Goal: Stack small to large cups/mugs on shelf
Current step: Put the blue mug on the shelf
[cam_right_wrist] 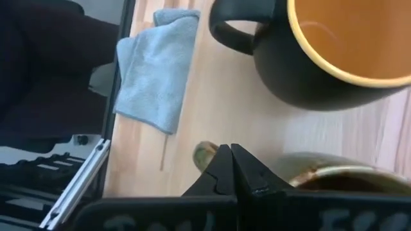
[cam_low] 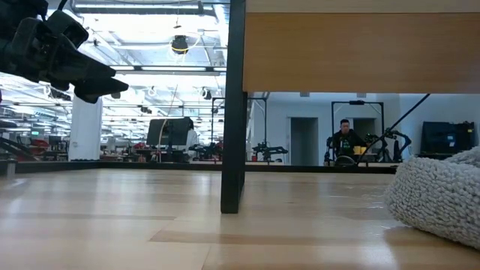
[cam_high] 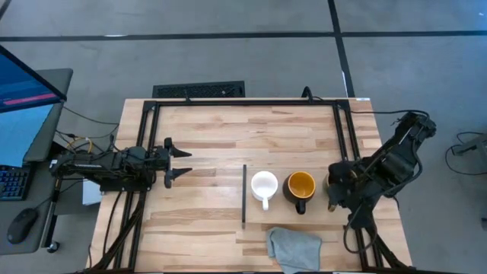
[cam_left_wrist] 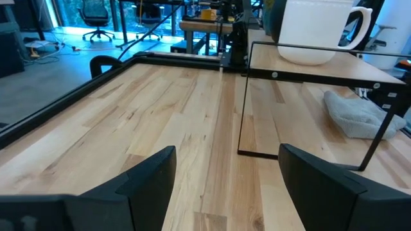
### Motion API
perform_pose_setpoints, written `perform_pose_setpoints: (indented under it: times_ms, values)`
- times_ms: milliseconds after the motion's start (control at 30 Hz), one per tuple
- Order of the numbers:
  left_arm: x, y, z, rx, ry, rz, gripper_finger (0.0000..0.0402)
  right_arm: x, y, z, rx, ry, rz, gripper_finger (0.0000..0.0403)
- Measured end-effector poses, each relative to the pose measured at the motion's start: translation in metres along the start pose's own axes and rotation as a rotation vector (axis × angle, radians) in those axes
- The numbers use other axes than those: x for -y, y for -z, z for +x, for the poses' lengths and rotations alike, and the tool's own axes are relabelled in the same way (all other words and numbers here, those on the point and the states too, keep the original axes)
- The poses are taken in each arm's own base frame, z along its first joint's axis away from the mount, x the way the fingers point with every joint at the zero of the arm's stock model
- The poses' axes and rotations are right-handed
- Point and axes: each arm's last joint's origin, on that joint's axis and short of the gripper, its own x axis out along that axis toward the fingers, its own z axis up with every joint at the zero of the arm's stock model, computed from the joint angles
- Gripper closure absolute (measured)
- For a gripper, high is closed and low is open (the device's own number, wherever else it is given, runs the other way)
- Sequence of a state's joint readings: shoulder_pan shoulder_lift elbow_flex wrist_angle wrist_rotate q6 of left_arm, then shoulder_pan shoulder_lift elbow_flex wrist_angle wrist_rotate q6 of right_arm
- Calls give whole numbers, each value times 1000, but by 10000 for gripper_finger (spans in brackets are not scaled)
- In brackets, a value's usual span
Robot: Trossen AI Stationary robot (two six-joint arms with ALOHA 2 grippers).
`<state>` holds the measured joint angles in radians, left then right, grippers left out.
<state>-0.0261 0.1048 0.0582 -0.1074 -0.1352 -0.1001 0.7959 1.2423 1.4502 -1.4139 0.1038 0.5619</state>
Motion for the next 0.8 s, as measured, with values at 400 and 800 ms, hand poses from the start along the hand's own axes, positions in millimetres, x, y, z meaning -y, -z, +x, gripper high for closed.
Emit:
perform_pose_setpoints:
  times_ms: [400,800]
  values:
    - [0,0,0,0,-1,0,136,0,4,0,-55,-26,29,403]
    - [0,0,0,0,-1,-1,136,1,6,-1,-82,-22,31,403]
